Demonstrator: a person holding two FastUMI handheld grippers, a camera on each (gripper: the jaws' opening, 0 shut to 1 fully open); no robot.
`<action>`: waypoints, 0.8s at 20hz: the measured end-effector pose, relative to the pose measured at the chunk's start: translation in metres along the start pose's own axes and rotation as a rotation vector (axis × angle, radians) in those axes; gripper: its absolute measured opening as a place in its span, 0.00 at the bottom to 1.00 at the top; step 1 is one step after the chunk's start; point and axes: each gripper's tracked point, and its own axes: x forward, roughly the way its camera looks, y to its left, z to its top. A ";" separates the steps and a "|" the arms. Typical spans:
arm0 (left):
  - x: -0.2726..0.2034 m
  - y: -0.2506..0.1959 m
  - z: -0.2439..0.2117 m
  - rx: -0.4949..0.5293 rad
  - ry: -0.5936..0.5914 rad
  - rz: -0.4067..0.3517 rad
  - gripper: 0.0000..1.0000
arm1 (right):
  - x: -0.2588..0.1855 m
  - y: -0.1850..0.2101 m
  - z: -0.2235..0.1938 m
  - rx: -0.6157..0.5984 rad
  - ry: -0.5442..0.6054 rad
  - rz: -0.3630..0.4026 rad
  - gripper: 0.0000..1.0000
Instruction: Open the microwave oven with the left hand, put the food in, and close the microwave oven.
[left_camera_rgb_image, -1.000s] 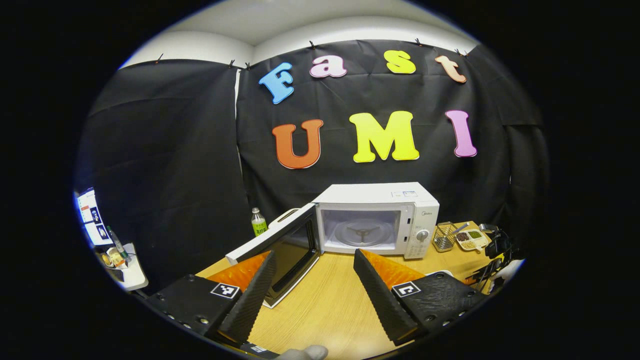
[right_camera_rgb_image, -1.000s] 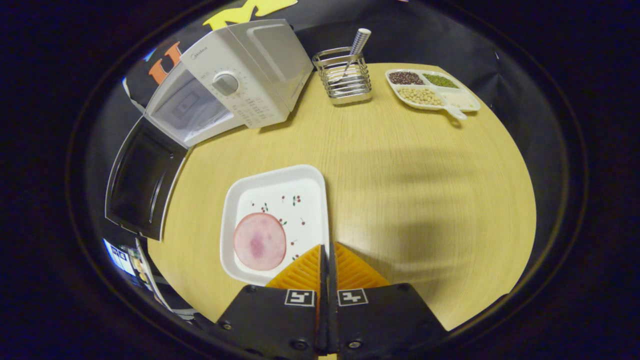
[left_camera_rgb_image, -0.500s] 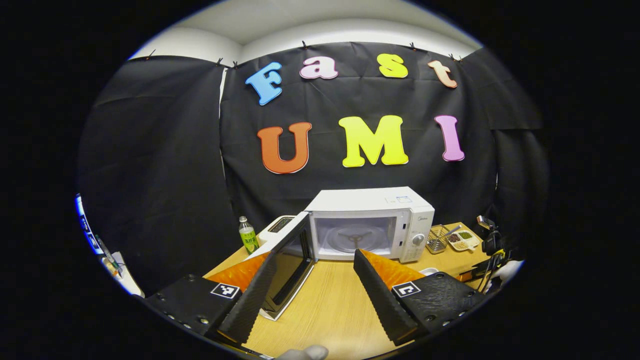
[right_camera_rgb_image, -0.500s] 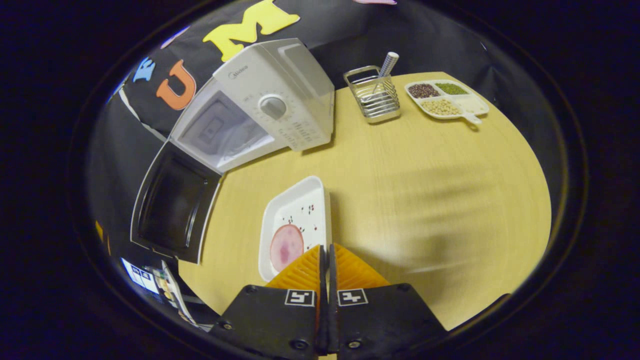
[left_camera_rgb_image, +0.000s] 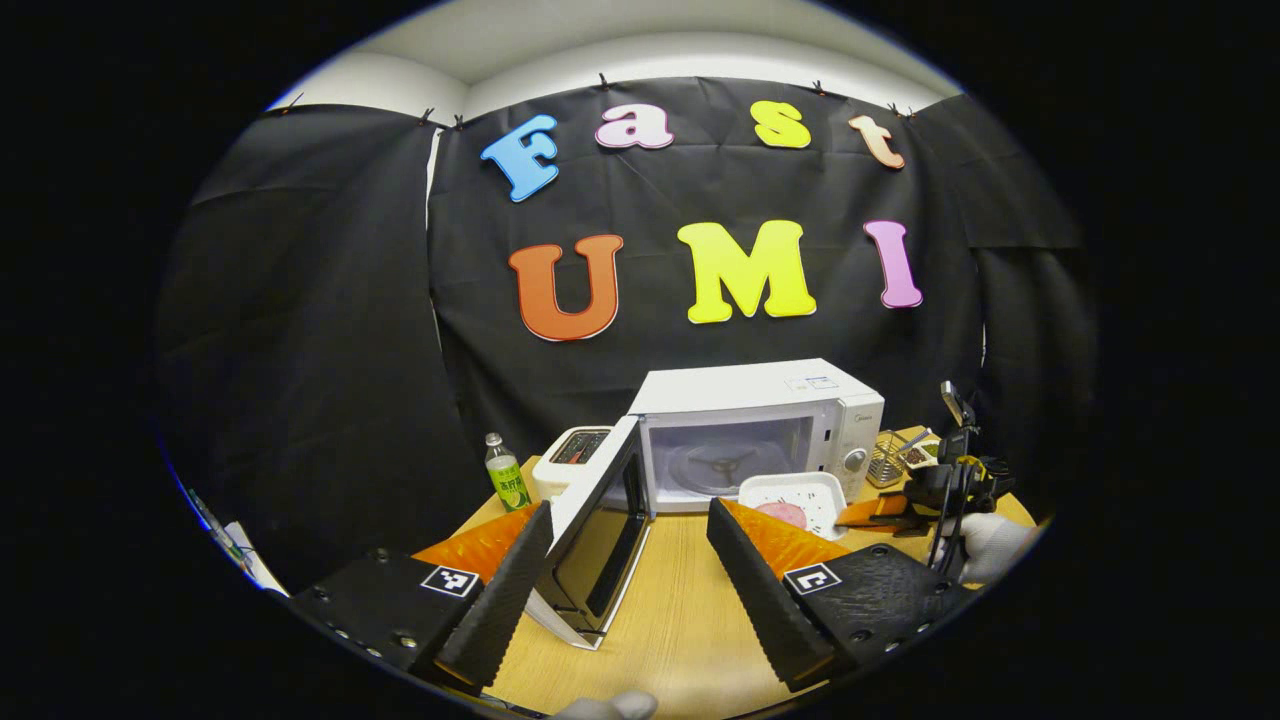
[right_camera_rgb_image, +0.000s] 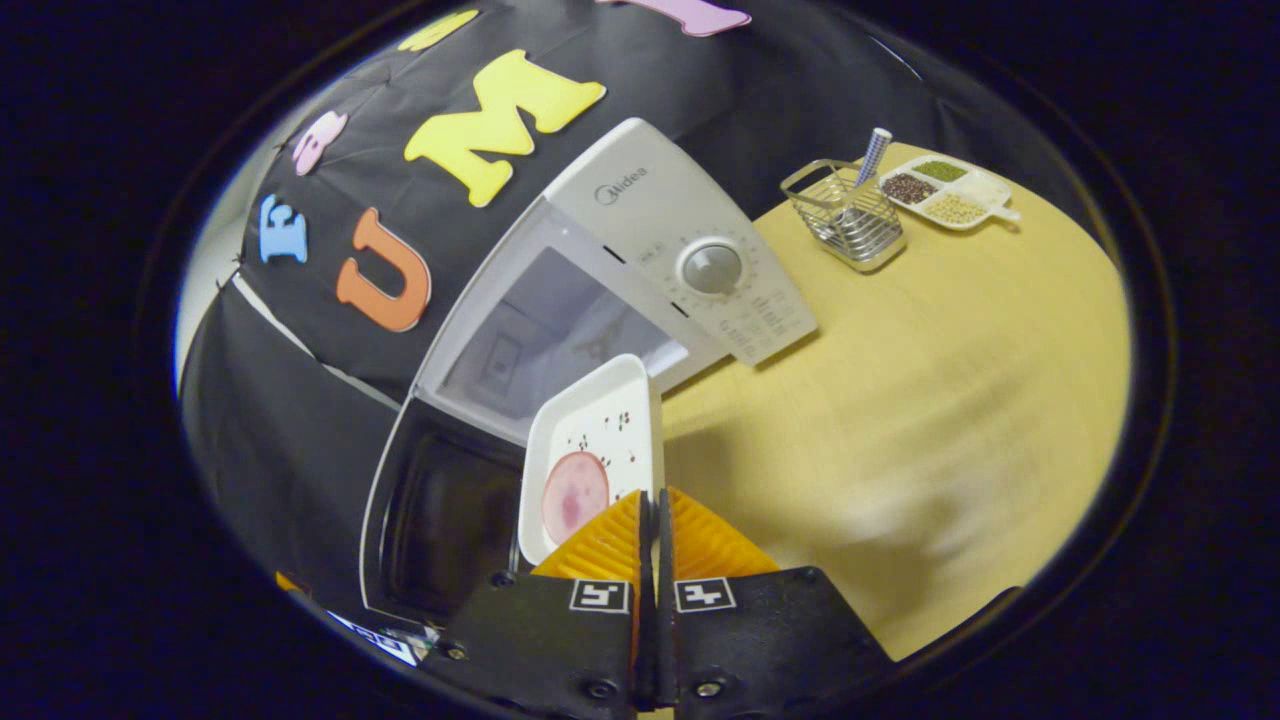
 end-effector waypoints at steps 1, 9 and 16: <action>0.004 0.000 -0.002 -0.002 0.007 -0.009 0.95 | 0.009 0.013 0.002 0.019 -0.031 0.011 0.00; 0.035 -0.014 -0.010 0.017 0.001 -0.072 0.95 | 0.060 0.052 0.008 0.178 -0.293 0.005 0.03; 0.043 -0.014 -0.019 0.029 -0.007 -0.093 0.95 | 0.113 0.045 0.008 0.318 -0.371 -0.085 0.04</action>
